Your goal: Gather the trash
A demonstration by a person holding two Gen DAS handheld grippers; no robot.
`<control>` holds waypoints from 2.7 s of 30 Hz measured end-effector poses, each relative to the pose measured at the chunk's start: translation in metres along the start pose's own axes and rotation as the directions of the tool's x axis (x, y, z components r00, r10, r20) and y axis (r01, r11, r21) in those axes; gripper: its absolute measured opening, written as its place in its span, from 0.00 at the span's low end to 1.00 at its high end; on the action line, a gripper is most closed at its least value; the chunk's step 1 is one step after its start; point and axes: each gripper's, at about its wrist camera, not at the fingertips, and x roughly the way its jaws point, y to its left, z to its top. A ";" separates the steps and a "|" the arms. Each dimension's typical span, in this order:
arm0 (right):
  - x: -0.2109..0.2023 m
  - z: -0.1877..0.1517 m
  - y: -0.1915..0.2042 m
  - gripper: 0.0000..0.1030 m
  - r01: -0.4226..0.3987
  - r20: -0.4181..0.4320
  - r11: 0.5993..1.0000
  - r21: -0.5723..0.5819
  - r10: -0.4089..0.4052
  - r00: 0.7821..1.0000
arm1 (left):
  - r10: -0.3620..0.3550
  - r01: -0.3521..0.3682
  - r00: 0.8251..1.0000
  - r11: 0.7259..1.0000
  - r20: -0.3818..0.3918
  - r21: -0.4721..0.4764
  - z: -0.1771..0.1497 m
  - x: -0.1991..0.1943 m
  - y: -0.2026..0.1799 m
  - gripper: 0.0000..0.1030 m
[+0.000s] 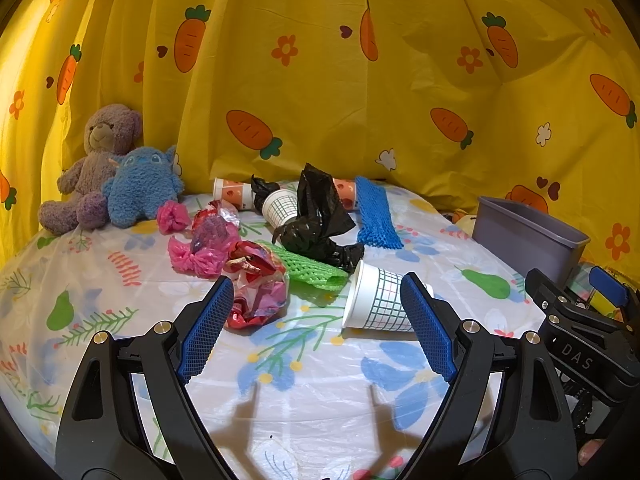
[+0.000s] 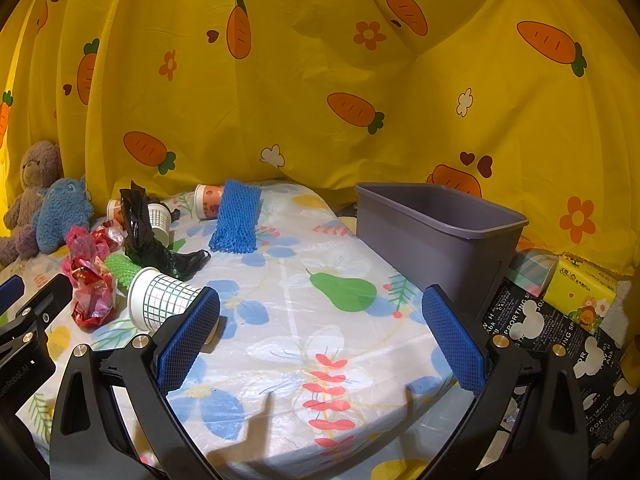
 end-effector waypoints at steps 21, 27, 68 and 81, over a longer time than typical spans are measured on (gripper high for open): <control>0.001 0.000 0.000 0.95 -0.001 -0.001 1.000 0.003 0.001 1.000 | -0.004 0.004 1.000 1.000 -0.002 0.000 -0.001 0.000 -0.002 0.81; 0.002 -0.003 -0.003 0.95 -0.001 -0.001 1.000 0.003 0.001 1.000 | -0.006 0.006 1.000 1.000 -0.003 0.000 -0.001 0.001 -0.002 0.81; 0.007 -0.004 0.001 0.95 -0.008 -0.014 1.000 -0.006 0.008 1.000 | 0.000 0.000 1.000 1.000 0.003 -0.012 0.007 0.006 0.001 0.81; 0.036 -0.008 0.039 0.95 -0.142 -0.091 0.990 -0.024 0.140 0.986 | 0.143 -0.143 0.990 0.985 -0.007 -0.101 0.007 0.016 0.059 0.81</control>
